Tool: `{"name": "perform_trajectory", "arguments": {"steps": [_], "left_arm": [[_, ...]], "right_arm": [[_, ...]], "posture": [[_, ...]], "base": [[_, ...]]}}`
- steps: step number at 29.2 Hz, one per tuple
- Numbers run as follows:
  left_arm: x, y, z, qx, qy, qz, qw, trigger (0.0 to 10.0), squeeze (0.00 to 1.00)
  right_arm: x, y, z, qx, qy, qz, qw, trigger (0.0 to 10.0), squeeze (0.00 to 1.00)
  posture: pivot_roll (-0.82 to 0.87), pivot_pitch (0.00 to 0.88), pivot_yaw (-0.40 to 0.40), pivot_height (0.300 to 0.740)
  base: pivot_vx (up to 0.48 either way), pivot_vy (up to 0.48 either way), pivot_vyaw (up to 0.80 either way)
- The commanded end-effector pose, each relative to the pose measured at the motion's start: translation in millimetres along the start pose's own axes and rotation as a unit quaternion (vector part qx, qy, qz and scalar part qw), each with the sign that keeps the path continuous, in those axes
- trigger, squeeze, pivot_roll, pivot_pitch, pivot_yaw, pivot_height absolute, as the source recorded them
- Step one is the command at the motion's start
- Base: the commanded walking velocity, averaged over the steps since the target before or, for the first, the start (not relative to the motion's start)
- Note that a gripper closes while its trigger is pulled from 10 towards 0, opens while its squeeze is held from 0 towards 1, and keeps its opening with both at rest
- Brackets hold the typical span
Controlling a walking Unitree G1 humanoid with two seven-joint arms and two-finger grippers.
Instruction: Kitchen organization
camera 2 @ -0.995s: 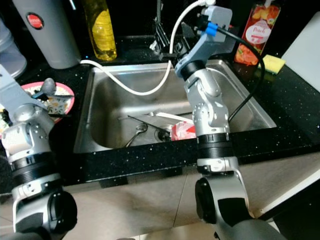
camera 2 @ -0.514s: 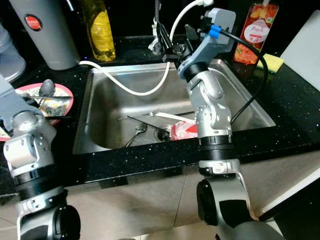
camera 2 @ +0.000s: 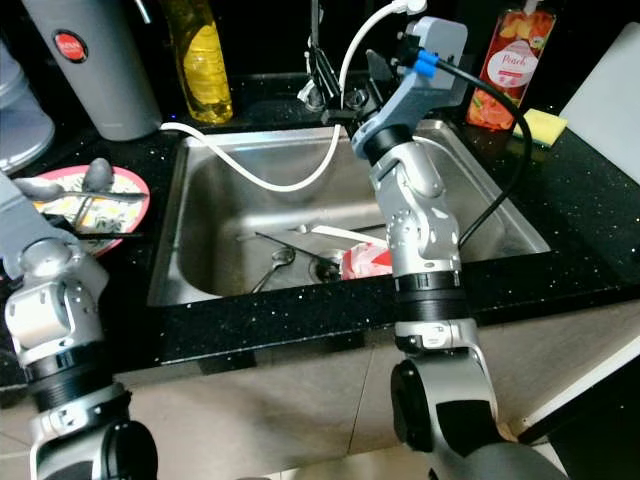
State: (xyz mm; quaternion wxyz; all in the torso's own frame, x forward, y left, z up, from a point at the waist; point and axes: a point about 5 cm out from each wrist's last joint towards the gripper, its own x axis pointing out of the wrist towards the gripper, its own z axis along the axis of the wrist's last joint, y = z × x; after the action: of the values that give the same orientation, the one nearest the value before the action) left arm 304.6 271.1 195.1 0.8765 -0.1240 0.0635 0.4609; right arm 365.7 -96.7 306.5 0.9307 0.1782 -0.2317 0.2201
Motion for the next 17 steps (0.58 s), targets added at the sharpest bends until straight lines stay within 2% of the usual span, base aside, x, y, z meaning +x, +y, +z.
{"name": "perform_trajectory", "arguments": {"steps": [1,2,3,5,6,7,8,9,10,11,12,13,17], "left_arm": [[7.7,5.9,-18.1,0.013,0.042,0.010,0.999,9.4,0.00],[12.1,5.6,-18.0,0.013,0.046,0.009,0.999,10.0,0.00],[21.3,4.3,-14.7,0.015,0.046,0.007,0.999,10.0,0.00],[23.3,4.1,-13.8,0.015,0.046,0.007,0.999,10.0,0.00],[29.0,2.7,-12.5,0.019,0.051,0.002,0.999,10.0,0.00],[32.8,2.4,-11.2,0.019,0.055,0.000,0.998,9.5,0.00],[32.8,2.4,-11.2,0.019,0.055,0.000,0.998,9.5,0.00],[36.1,2.2,-9.1,0.022,0.055,-0.003,0.998,6.9,0.00],[38.8,2.1,-7.5,0.021,0.057,-0.004,0.998,4.9,0.00],[38.8,2.1,-7.5,0.021,0.057,-0.004,0.998,4.9,0.00],[41.3,2.3,-5.8,0.020,0.057,-0.005,0.998,3.7,0.00],[44.3,2.6,-4.1,0.011,0.059,-0.008,0.998,0.0,0.00],[46.1,2.1,-5.7,0.001,0.067,-0.012,0.998,0.0,0.00]], "right_arm": [[0.0,-0.3,2.2,0.005,-0.002,0.001,1.000,10.0,0.00],[0.1,-0.3,2.4,0.005,-0.002,0.001,1.000,10.0,0.00],[0.2,-0.4,3.0,0.004,-0.003,0.001,1.000,10.0,0.00],[0.3,-0.4,3.2,0.004,-0.003,0.001,1.000,10.0,0.00],[0.3,-0.4,3.4,0.004,-0.003,0.000,1.000,10.0,0.00],[0.2,-0.4,3.6,0.004,-0.004,0.000,1.000,10.0,0.00],[0.2,-0.4,3.6,0.004,-0.004,0.000,1.000,10.0,0.00],[0.0,-0.4,3.9,0.003,-0.004,0.000,1.000,10.0,0.00],[-0.2,-0.6,4.2,0.003,-0.005,0.000,1.000,10.0,0.00],[-0.2,-0.6,4.2,0.003,-0.005,0.000,1.000,10.0,0.00],[-0.5,-0.9,4.6,0.002,-0.005,-0.001,1.000,10.0,0.00],[-1.4,-2.0,5.0,0.001,-0.006,-0.004,1.000,10.0,0.00],[-2.4,-3.2,5.5,-0.001,-0.006,-0.007,1.000,10.0,0.00]], "posture": [[0.21,0.000,0.031,0.740],[0.20,0.000,0.031,0.740],[0.20,0.000,0.032,0.740],[0.20,0.000,0.032,0.740],[0.20,0.000,0.033,0.740],[0.20,0.000,0.036,0.740],[0.20,0.000,0.036,0.740],[0.20,0.000,0.036,0.740],[0.20,0.000,0.036,0.740],[0.20,0.000,0.036,0.740],[0.19,0.000,0.042,0.740],[0.19,0.000,0.042,0.740],[0.18,0.000,0.047,0.740]], "base": [[0.000,0.000,0.00],[0.000,0.000,0.00],[0.000,0.000,0.00],[0.000,0.000,0.00],[0.000,0.000,0.00],[0.000,0.000,0.00],[0.000,0.000,0.00],[0.000,0.000,0.00],[0.000,0.000,0.00],[0.000,0.000,0.00],[0.000,0.000,0.00],[0.000,0.000,0.00],[0.000,0.000,0.00]]}}
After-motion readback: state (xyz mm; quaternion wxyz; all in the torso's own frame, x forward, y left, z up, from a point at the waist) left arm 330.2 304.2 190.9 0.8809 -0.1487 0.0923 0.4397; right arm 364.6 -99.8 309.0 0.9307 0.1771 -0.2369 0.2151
